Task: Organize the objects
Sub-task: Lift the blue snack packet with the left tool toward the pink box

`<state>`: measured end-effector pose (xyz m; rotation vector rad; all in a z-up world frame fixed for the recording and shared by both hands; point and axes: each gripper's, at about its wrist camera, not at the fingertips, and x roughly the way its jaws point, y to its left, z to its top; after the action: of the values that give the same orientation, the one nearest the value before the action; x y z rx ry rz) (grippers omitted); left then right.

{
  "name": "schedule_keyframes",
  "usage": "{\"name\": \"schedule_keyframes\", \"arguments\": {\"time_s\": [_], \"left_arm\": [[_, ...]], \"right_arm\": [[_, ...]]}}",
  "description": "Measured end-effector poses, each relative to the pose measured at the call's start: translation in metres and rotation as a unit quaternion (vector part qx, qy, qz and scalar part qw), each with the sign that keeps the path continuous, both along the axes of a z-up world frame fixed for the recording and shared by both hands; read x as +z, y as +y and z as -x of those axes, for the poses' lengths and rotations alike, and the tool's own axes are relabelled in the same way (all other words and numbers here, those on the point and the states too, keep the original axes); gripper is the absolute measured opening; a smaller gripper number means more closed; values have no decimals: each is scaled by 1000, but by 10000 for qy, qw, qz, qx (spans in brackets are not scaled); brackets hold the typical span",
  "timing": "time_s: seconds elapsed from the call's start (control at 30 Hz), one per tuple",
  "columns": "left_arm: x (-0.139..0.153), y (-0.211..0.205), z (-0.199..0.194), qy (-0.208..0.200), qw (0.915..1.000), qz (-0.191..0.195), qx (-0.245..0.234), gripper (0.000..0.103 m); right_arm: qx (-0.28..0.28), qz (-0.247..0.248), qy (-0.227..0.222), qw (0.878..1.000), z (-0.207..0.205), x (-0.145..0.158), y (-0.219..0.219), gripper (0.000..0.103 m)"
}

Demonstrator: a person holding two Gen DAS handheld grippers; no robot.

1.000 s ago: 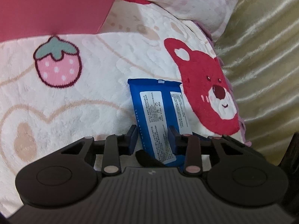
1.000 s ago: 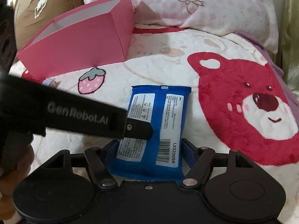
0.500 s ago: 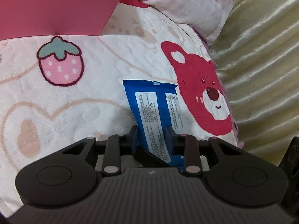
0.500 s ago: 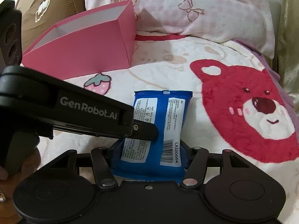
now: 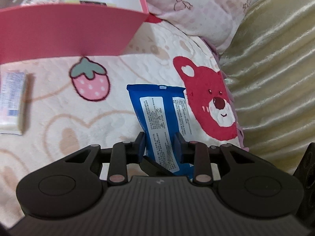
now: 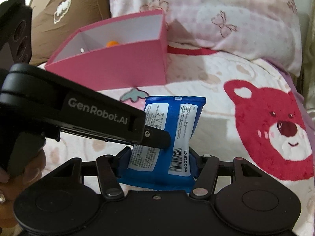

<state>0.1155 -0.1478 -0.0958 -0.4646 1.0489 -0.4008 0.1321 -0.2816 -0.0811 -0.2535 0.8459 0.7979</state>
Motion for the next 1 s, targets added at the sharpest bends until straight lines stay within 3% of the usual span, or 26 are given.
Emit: {"name": "schedule_keyframes", "arguments": {"time_s": [0.33,0.5,0.9,1.0], "left_arm": [[32,35,32,-94,9989,-168,418,29],[53,42,44,-336,9977,-285,514,29],[83,57,57,-551,9956,-355,674,29],[88,59,61,-602,9947,-371,752,29]], "right_arm": [[437,-307,247,9983,25,25,16,65],[658,-332,-124,9972,46,42,25,73],[747,-546,-216,9955,59,65,34,73],[757,-508,-300,9954,61,71,37,66]]}}
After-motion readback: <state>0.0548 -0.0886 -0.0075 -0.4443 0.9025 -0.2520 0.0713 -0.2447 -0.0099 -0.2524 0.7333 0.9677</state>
